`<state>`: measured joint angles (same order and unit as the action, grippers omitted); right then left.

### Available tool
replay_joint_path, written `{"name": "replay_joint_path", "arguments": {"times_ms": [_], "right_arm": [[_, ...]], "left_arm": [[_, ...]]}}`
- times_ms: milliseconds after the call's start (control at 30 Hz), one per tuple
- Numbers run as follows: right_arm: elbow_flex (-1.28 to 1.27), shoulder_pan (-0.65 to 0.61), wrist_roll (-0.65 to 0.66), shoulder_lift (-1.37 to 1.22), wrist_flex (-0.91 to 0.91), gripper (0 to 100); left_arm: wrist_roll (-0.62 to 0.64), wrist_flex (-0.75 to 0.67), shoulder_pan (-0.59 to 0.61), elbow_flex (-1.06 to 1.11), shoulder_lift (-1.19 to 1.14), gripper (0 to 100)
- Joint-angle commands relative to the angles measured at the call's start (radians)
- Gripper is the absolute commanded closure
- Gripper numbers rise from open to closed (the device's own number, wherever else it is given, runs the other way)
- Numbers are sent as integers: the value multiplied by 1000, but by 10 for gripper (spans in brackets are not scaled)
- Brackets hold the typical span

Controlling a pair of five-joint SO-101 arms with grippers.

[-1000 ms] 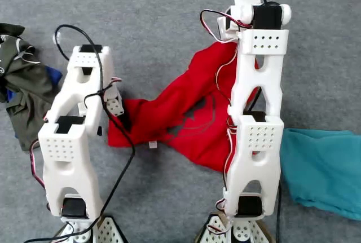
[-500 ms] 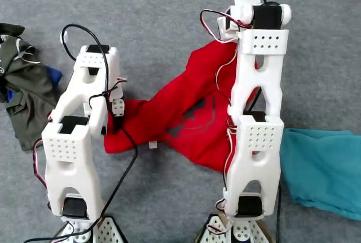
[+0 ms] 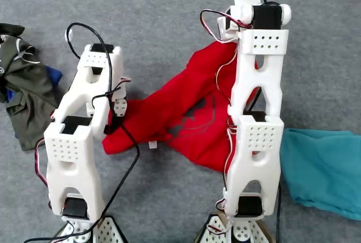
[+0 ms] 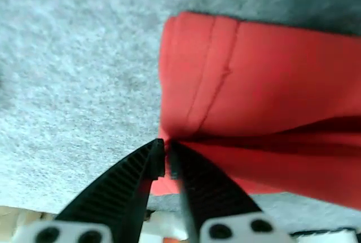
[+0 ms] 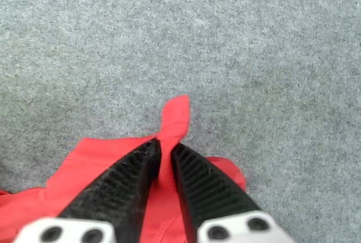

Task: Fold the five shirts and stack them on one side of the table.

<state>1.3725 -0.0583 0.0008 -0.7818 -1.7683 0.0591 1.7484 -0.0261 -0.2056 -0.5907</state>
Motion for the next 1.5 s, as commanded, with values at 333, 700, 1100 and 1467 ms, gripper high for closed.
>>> {"name": "replay_joint_path", "arguments": {"times_ms": [333, 700, 1100, 1467], "right_arm": [[1, 22, 9, 90, 3, 993], [7, 19, 9, 50, 15, 993], [8, 25, 9, 51, 29, 993], [7, 71, 11, 47, 58, 993]], "left_arm": [[11, 12, -40, 176, 94, 757], [161, 11, -276, 167, 125, 757], [161, 11, -307, -98, 134, 753], [157, 11, -130, -293, 124, 753]]}}
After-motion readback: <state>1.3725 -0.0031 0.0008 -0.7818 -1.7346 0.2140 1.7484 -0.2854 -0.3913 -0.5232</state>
